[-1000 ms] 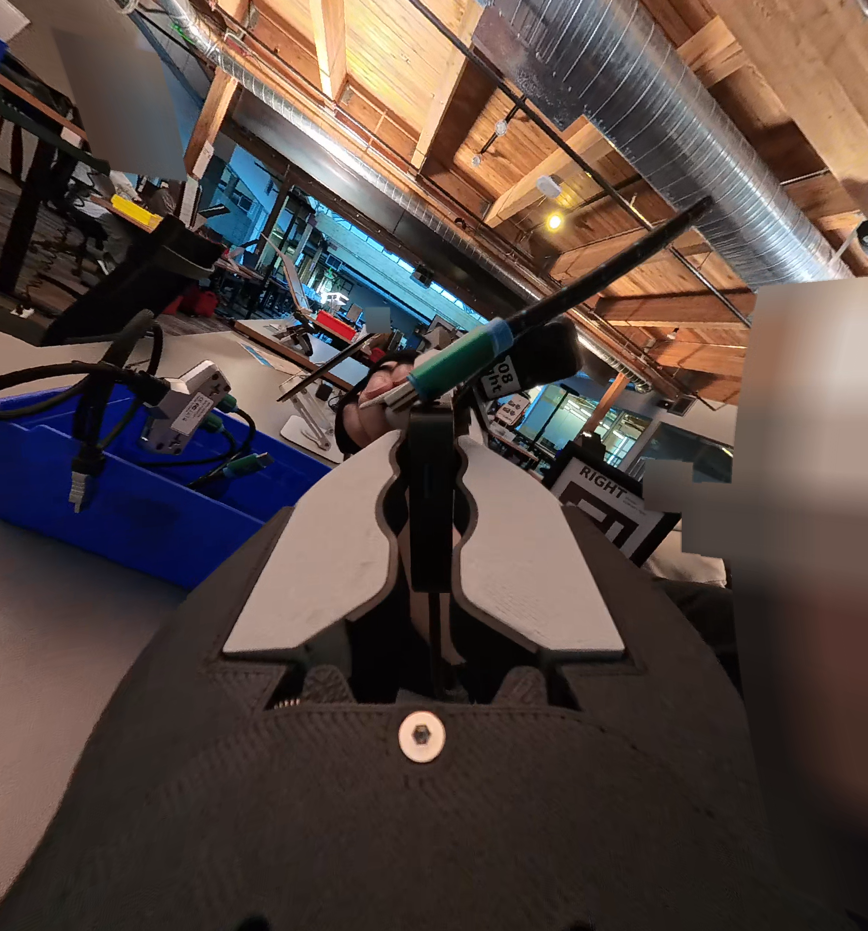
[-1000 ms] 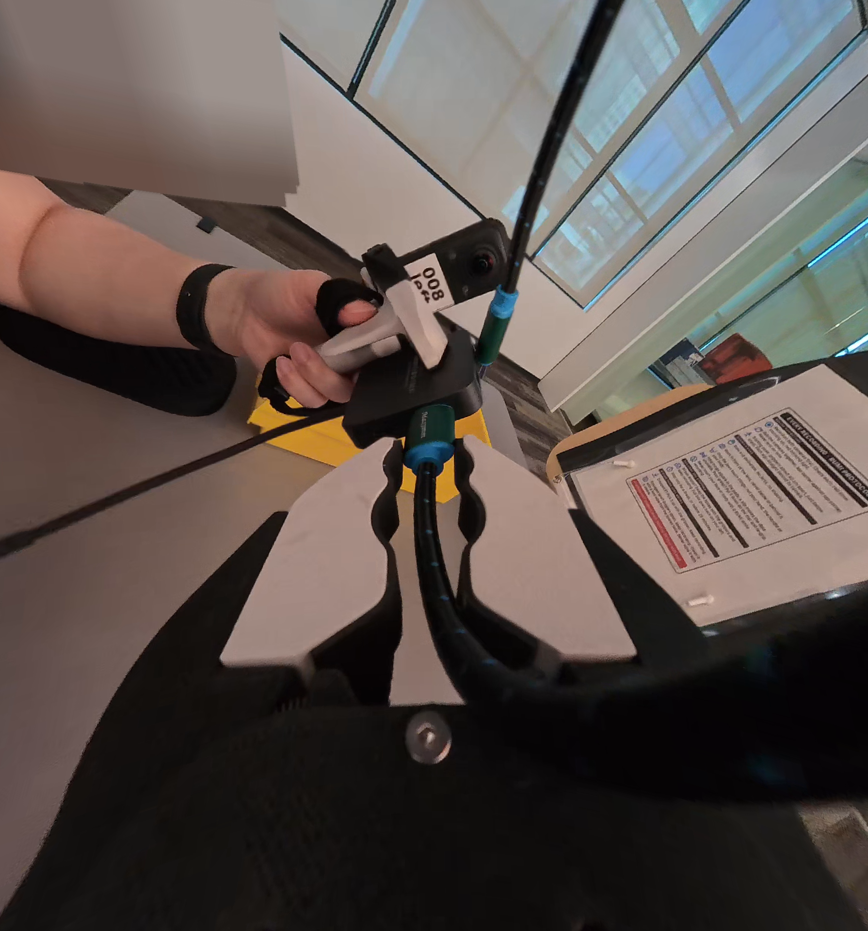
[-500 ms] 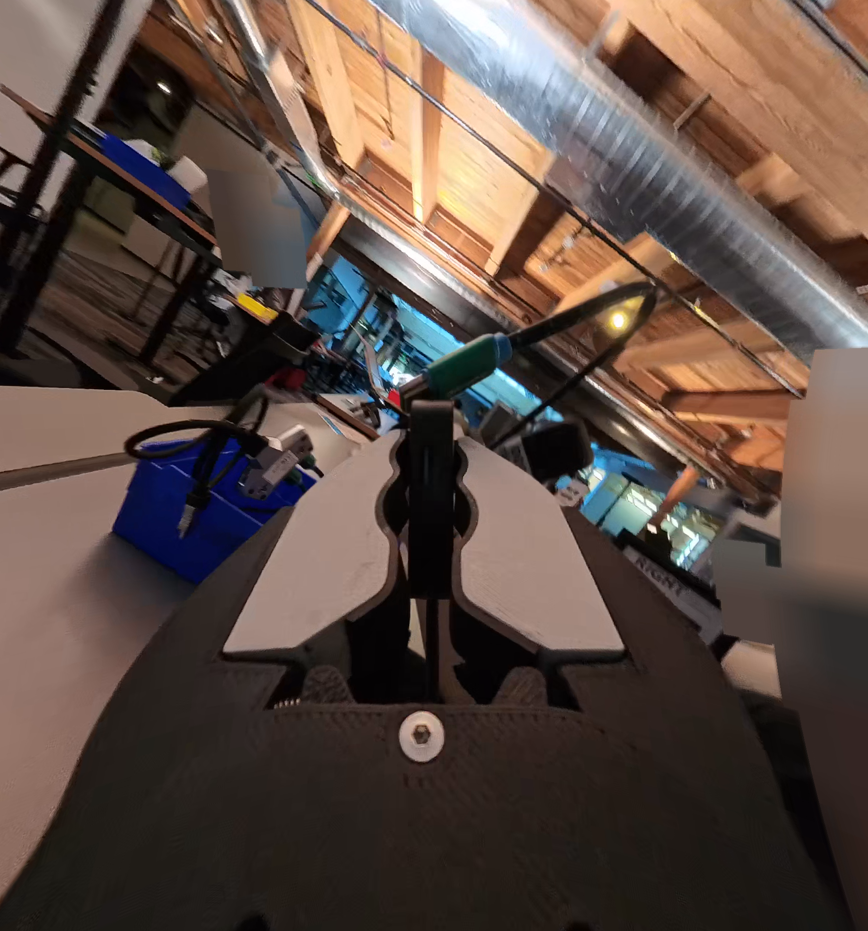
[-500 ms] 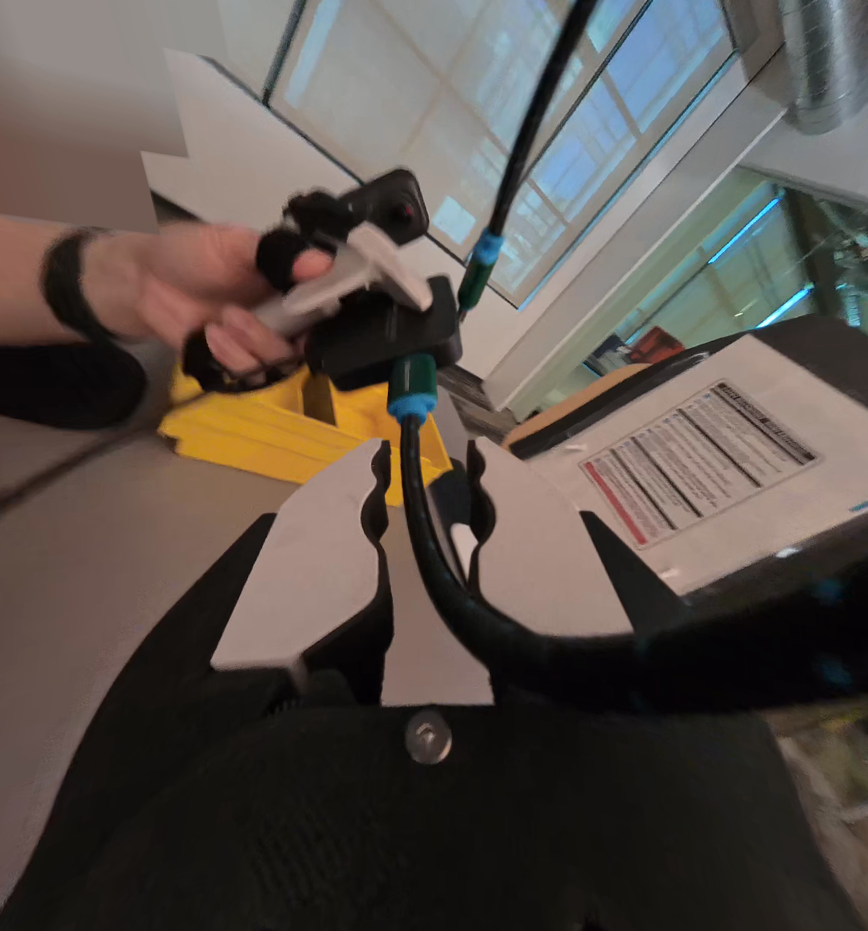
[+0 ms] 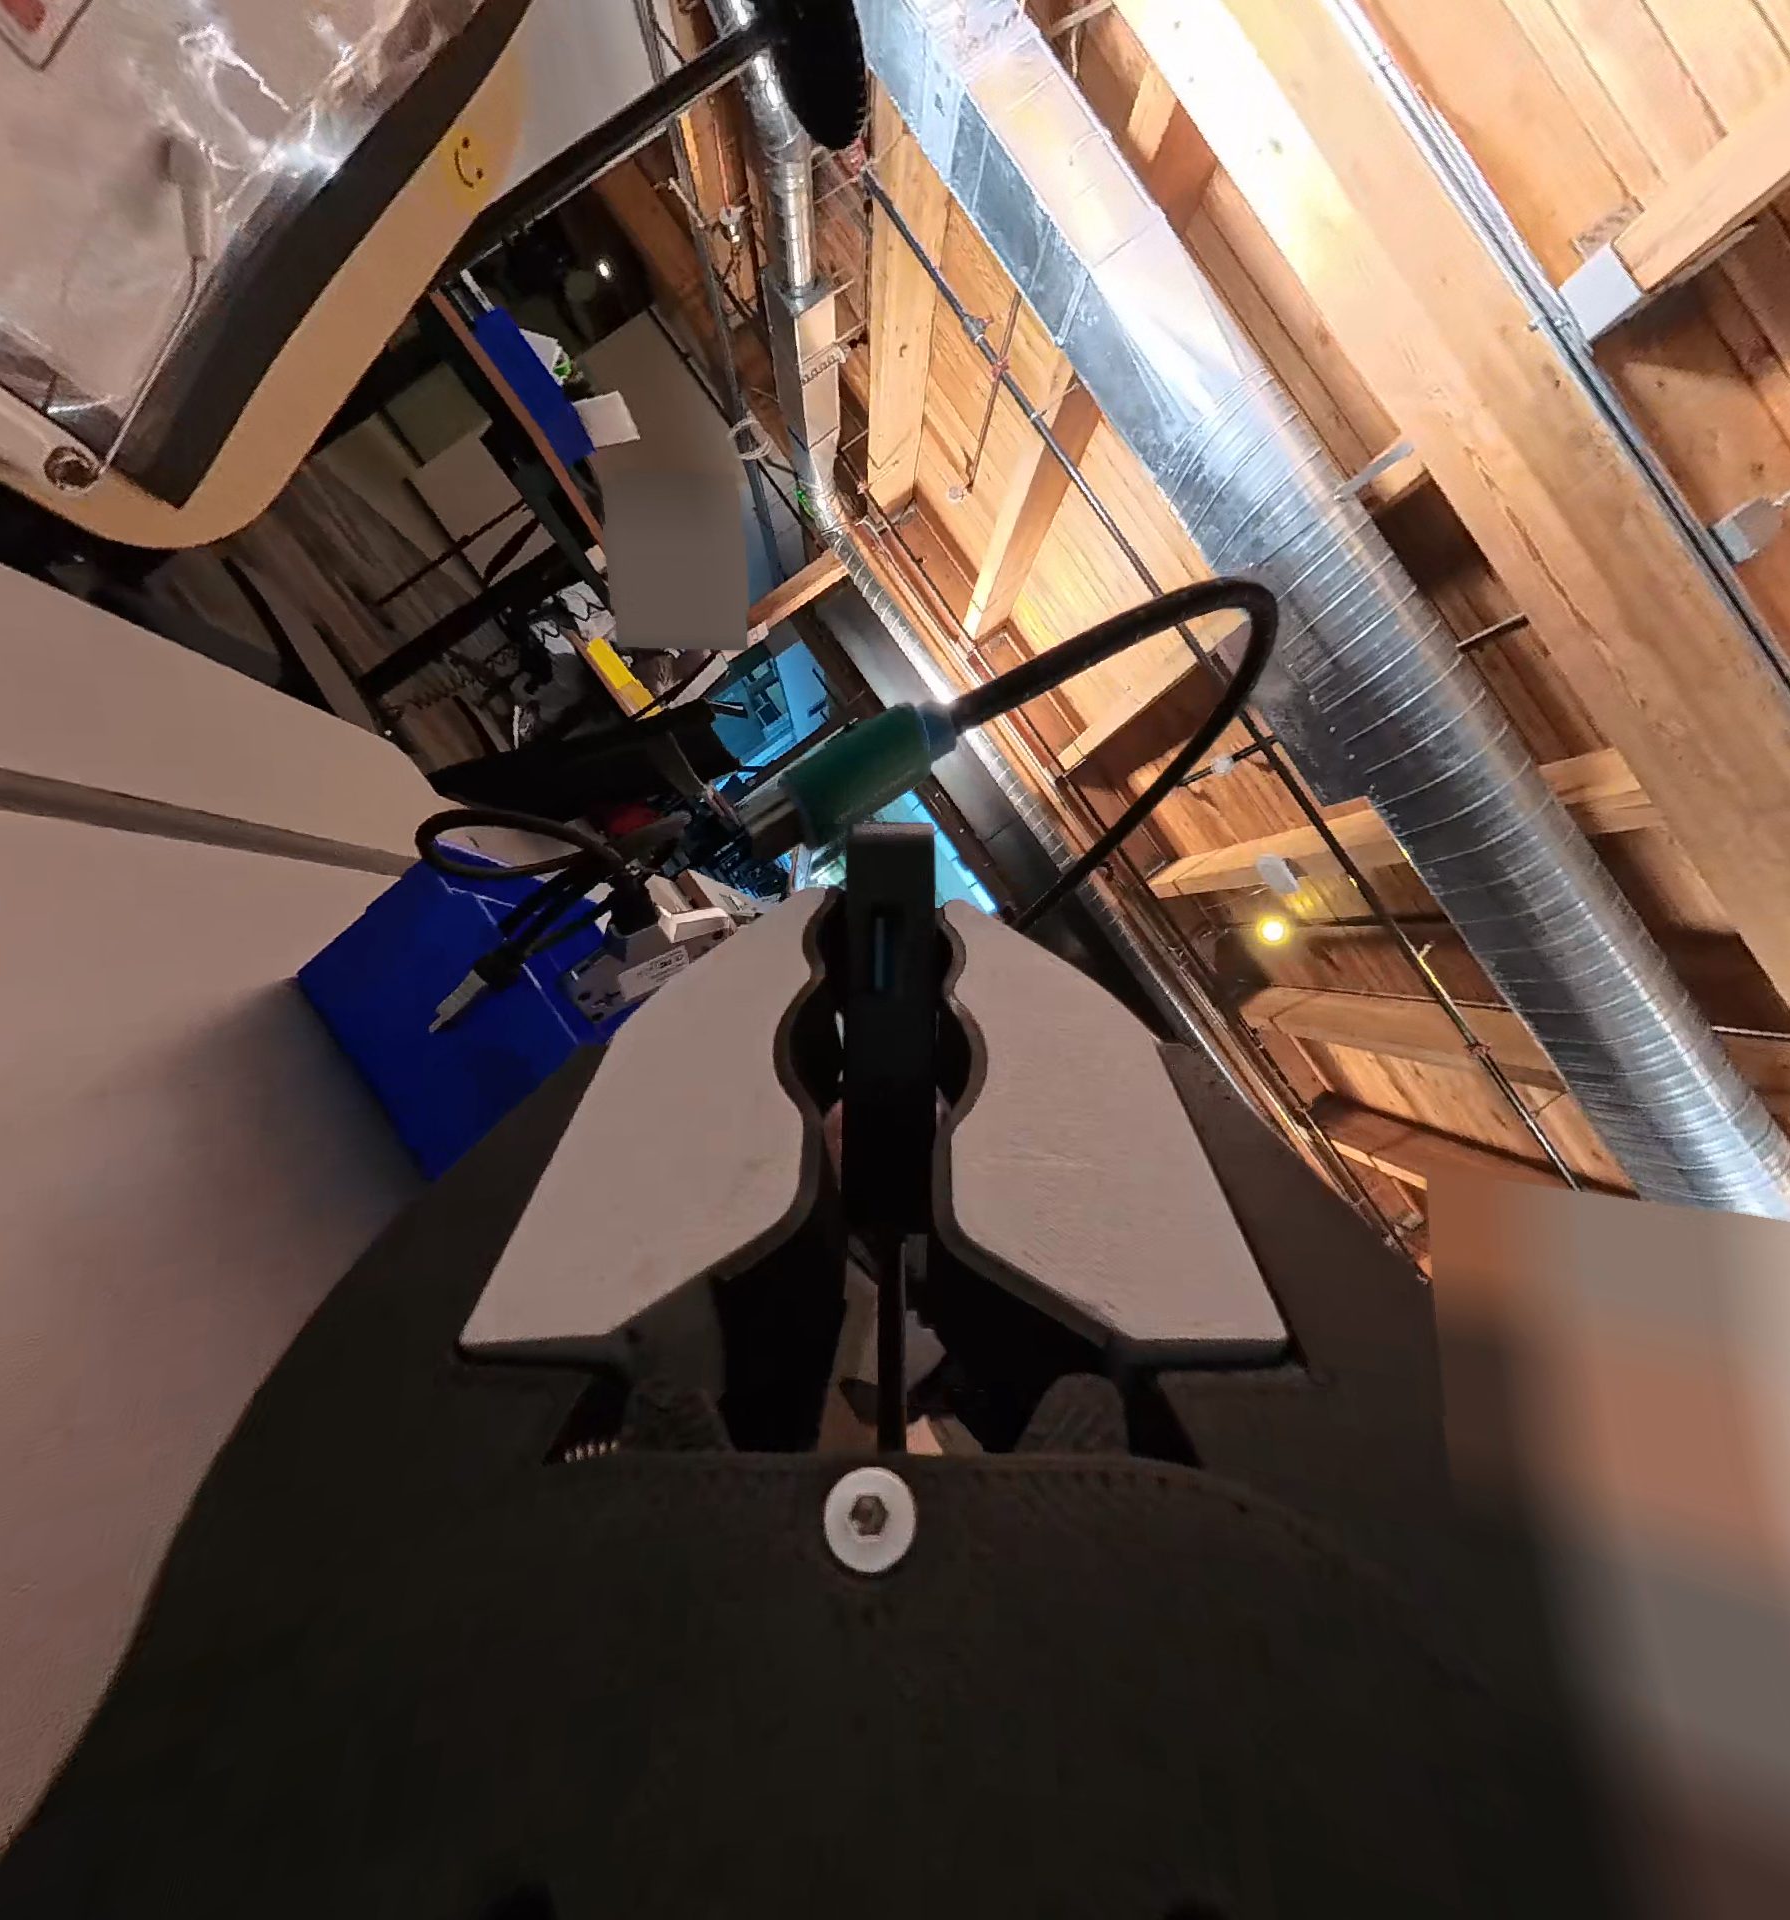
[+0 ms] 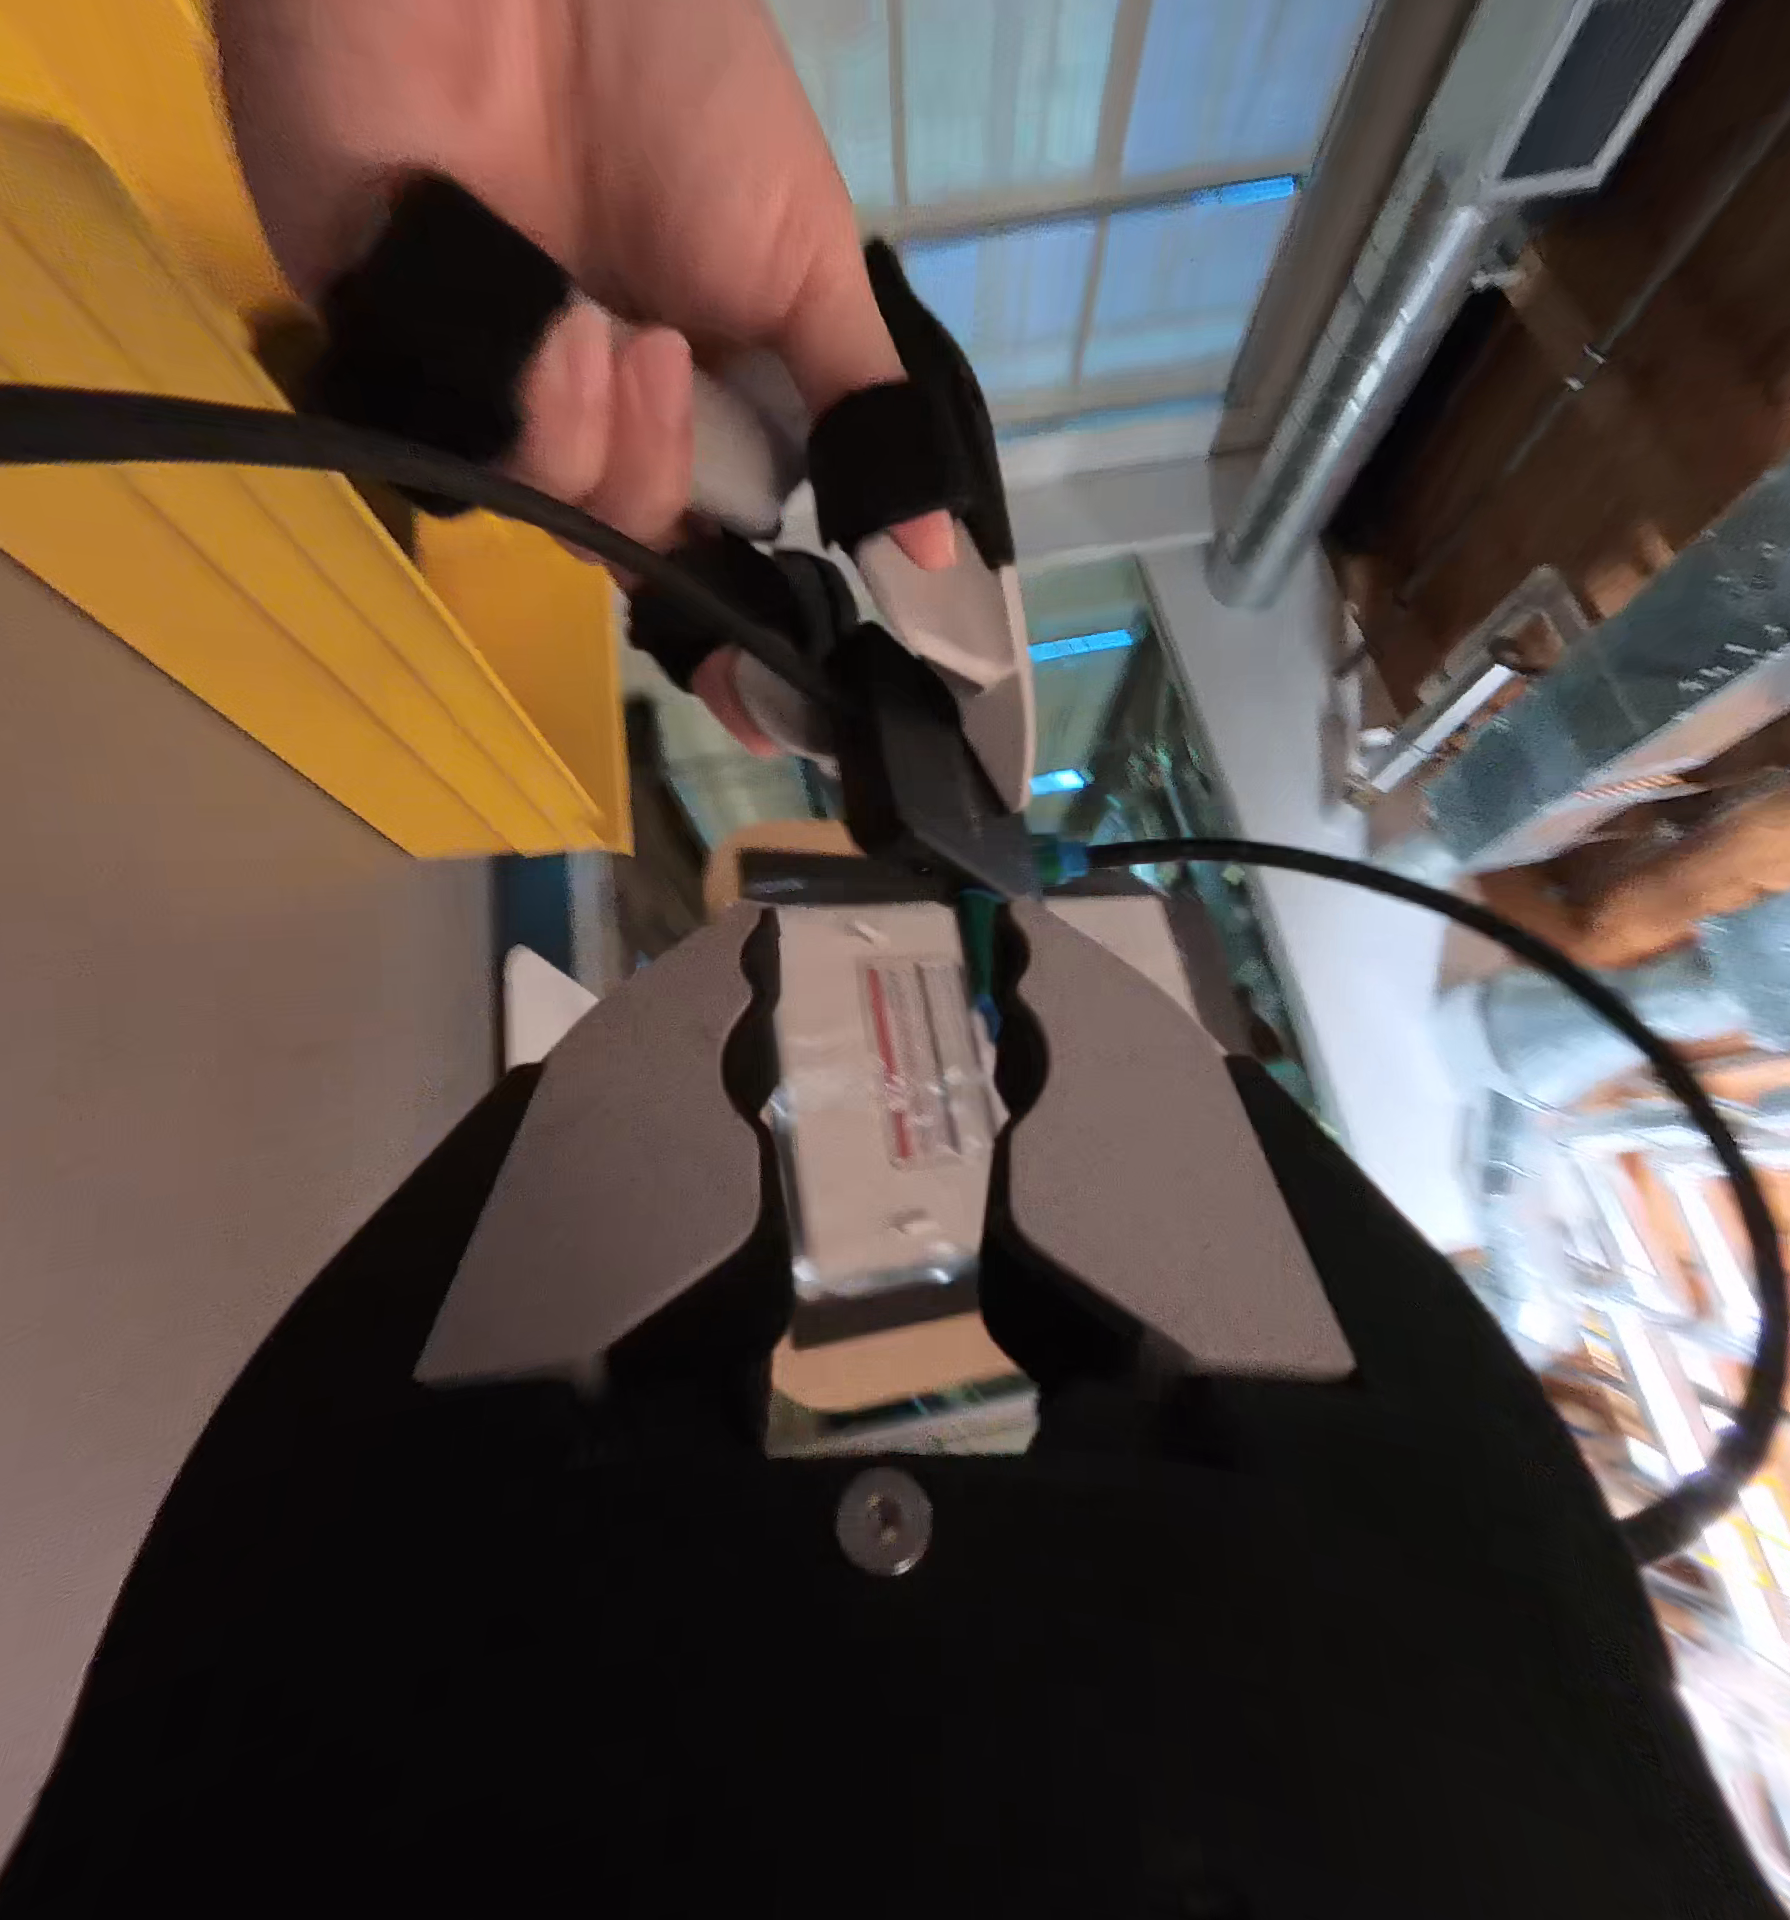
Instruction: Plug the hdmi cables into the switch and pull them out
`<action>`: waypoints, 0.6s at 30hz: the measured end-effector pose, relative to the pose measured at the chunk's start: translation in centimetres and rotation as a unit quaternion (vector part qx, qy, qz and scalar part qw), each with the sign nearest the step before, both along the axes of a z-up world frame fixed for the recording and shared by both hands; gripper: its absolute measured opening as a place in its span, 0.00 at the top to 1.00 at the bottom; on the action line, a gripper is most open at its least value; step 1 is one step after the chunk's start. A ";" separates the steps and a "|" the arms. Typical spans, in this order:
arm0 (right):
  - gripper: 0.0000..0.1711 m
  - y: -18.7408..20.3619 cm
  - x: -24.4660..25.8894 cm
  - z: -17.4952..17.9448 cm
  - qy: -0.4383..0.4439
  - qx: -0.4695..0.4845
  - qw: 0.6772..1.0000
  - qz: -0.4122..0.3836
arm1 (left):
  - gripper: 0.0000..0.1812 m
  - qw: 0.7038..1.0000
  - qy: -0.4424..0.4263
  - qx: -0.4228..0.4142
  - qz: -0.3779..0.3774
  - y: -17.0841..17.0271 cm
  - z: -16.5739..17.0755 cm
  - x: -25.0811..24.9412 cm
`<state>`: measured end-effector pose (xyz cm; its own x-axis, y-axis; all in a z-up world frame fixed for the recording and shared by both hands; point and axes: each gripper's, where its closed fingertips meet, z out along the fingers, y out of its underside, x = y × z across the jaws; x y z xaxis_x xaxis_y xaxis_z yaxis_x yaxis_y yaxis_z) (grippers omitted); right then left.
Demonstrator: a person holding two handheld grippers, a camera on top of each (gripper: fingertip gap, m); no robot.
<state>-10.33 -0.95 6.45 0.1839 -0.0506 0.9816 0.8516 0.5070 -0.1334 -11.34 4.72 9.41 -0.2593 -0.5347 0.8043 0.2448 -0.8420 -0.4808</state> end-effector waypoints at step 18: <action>0.90 2.1 0.4 -2.1 -0.107 0.067 0.987 -0.098 | 0.91 0.996 0.044 -0.061 -0.056 -1.7 -4.0 3.4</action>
